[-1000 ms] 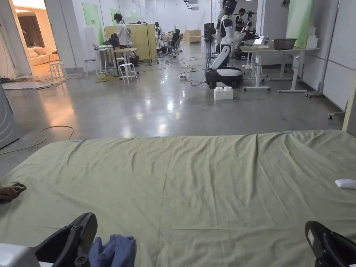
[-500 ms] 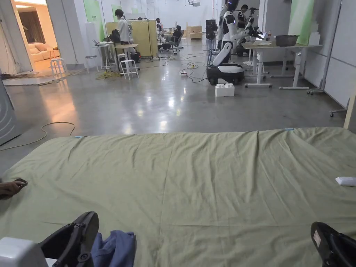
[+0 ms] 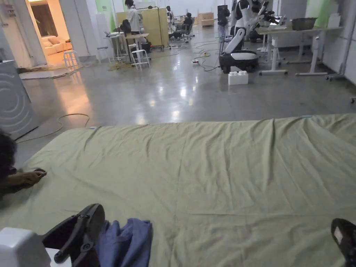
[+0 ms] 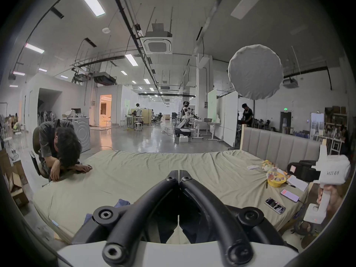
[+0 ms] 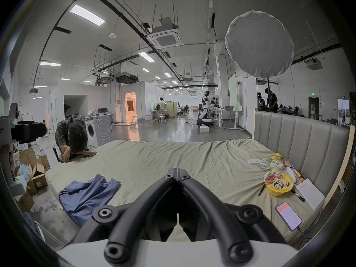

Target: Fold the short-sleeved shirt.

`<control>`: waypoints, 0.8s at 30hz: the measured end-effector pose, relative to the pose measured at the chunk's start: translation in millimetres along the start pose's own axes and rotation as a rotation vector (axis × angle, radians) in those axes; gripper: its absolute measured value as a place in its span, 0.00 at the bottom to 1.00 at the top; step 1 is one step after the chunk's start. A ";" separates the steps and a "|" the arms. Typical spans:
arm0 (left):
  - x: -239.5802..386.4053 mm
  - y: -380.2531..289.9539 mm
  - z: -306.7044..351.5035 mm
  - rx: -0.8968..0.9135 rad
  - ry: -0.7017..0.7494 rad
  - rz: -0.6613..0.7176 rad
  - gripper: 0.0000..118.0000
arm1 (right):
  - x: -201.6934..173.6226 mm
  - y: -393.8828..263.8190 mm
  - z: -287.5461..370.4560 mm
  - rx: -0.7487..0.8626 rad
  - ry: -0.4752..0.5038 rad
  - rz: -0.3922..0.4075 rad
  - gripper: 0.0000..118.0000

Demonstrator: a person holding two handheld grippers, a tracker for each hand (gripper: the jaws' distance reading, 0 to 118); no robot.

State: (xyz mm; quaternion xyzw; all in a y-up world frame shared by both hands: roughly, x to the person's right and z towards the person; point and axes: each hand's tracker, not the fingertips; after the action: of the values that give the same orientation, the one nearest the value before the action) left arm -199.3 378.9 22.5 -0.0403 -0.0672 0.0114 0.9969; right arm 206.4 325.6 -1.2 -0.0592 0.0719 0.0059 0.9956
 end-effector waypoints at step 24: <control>-135.8 -236.7 -198.7 -0.771 0.149 0.070 0.68 | 19.5 -48.3 -17.8 -0.272 -0.045 -0.152 0.00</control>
State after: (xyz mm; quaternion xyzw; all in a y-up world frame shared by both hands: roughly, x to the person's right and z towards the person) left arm -303.0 123.6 -172.5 -0.4149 0.0074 0.0165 0.9097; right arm 224.1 275.5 -15.9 -0.1987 0.0434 -0.0584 0.9774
